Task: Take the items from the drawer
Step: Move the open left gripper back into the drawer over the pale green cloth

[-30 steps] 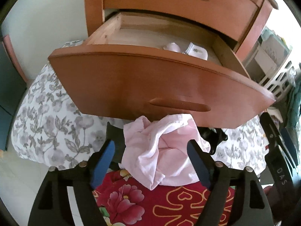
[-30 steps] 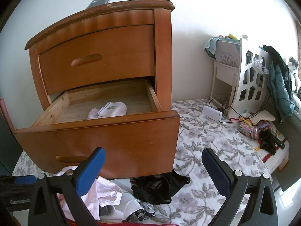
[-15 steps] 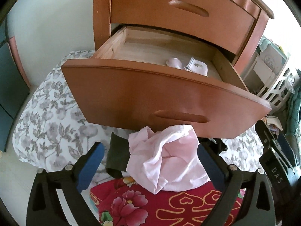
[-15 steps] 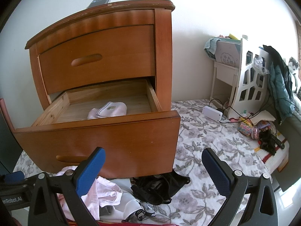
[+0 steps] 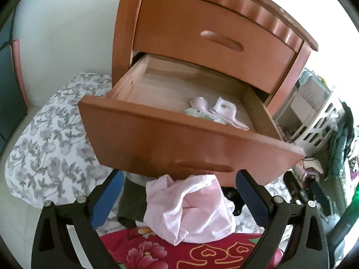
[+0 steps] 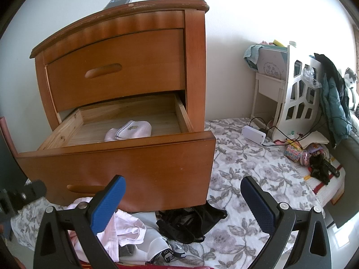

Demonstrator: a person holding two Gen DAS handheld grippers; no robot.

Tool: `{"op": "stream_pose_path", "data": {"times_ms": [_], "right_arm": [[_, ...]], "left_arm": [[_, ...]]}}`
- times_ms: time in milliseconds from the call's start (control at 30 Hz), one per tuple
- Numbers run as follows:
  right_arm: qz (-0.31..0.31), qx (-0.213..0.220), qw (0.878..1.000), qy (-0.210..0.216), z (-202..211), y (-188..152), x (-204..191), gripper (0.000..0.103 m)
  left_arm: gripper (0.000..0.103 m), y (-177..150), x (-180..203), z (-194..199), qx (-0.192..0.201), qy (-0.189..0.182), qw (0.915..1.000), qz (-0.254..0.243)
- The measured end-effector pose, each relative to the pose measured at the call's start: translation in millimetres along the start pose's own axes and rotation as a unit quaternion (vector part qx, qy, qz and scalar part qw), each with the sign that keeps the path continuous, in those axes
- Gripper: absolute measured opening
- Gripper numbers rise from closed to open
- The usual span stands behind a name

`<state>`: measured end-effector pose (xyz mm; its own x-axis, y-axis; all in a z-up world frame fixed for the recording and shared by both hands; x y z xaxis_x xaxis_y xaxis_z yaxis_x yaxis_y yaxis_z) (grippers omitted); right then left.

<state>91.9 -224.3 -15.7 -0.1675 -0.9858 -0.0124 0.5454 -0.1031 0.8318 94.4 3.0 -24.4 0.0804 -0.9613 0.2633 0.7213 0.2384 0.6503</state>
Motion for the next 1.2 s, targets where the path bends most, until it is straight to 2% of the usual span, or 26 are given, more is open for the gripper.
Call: {"op": "stream_pose_path", "data": {"times_ms": [100,267,367,600,733,767,900,967,1133,1200], "right_arm": [[0.0,0.0,1.0,0.0,0.0,0.1,-0.2,0.103],[0.001,-0.001,1.0,0.0,-0.1,0.4,0.2,0.103],[0.001,-0.003,1.0,0.0,-0.3,-0.6,-0.1,0.103],[0.001,-0.003,1.0,0.0,-0.9,-0.7,-0.4,0.103],[0.002,-0.005,1.0,0.001,-0.5,-1.8,-0.2,0.103],[0.001,-0.005,1.0,0.001,-1.1,-2.3,-0.5,0.103],[0.002,-0.007,1.0,0.001,-1.7,-3.2,-0.4,0.103],[0.003,-0.01,1.0,0.001,-3.4,-3.2,-0.9,0.103],[0.005,-0.016,1.0,0.002,-4.7,-2.6,-2.0,0.103],[0.005,-0.018,1.0,0.003,-5.3,-2.4,-1.8,0.103]], "left_arm": [[0.1,11.6,2.3,4.9,0.001,0.001,0.9999,-0.011],[0.1,38.1,7.4,20.6,0.037,0.039,0.9975,-0.046],[0.1,52.8,11.1,24.3,0.046,0.07,0.9947,-0.06],[0.1,75.5,25.2,19.6,0.032,0.031,0.9952,-0.087],[0.1,89.1,32.2,12.9,0.018,0.007,0.9965,-0.082],[0.1,93.4,34.6,12.6,0.021,0.008,0.9964,-0.081],[0.1,111.1,46.5,14.7,0.048,0.059,0.9902,-0.117],[0.1,119.6,53.7,11.0,0.036,0.076,0.9869,-0.138],[0.1,135.4,64.8,-5.0,-0.015,0.033,0.9909,-0.13],[0.1,140.5,68.5,-13.1,-0.028,0.034,0.991,-0.127]]}}
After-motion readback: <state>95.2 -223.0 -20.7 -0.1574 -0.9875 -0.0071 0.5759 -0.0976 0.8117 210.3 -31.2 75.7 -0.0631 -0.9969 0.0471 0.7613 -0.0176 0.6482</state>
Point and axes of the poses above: each gripper's, at about its wrist camera, not at the fingertips, and z roughly against the way its jaws point, x to its right, y to its top, the point moved 3 cm from there along -z, roughly the way its jaws point, and after that the axes turned 1 degree about -x, right-handed, at the moved point
